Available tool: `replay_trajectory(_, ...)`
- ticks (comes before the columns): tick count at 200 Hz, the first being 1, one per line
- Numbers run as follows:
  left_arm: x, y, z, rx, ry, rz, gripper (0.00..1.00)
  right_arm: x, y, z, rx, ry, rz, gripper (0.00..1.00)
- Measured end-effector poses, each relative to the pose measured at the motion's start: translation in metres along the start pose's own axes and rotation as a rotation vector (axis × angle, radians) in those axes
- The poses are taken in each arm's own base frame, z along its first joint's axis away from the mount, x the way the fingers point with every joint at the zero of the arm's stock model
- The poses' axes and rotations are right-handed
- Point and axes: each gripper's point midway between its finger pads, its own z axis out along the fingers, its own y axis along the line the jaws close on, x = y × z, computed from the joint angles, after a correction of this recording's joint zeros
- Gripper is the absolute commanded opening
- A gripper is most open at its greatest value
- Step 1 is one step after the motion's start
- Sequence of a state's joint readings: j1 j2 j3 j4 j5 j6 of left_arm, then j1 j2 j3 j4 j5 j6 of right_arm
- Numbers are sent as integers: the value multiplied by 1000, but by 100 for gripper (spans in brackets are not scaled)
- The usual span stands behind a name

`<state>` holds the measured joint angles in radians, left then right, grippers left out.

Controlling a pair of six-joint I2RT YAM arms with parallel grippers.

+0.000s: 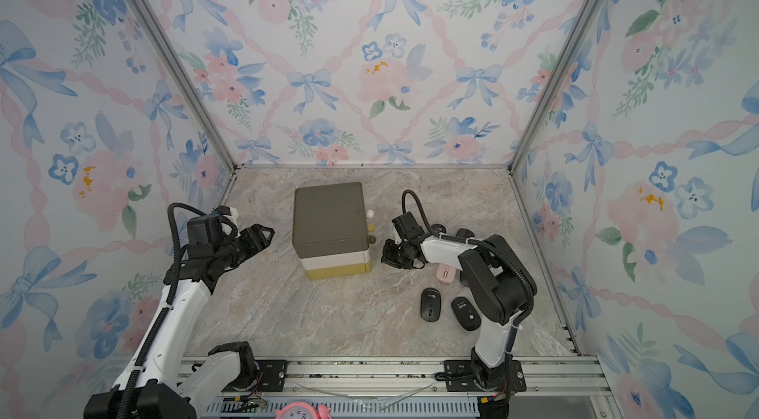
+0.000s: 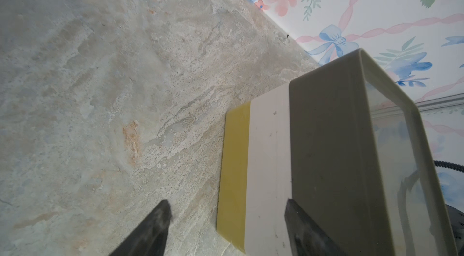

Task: Take the mice out of the drawer
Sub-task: Reset both arms

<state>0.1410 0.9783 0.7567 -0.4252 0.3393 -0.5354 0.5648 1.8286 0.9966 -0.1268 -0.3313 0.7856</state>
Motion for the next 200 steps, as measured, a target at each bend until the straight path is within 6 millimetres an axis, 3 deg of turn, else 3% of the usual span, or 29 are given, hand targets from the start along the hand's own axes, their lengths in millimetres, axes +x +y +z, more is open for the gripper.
replay_trajectory(40,20,12,9,-12,45,-16,73,2,32,7,-117,-22,3,12)
replay_trajectory(72,19,18,9,-41,31,-16,87,2,36,1,-154,-31,6,10)
replay_trajectory(84,15,24,9,-76,9,-21,92,1,31,-12,-123,-43,-3,20)
replay_trajectory(99,6,33,12,-129,-30,-31,98,-12,19,-41,-46,-110,-27,36)
replay_trajectory(112,-4,44,17,-188,-70,-32,98,-36,4,-79,45,-226,-50,69)
replay_trajectory(127,-15,61,28,-290,-120,6,98,-71,-20,-135,173,-422,-76,88)
replay_trajectory(140,-21,68,41,-355,-168,79,98,-93,-44,-184,289,-591,-89,100)
replay_trajectory(161,-6,76,65,-391,-218,211,98,-111,-98,-242,501,-806,-79,96)
replay_trajectory(178,13,88,78,-405,-233,312,98,-107,-152,-252,665,-863,-55,96)
replay_trajectory(200,20,91,85,-376,-291,409,98,-85,-214,-228,780,-835,-61,96)
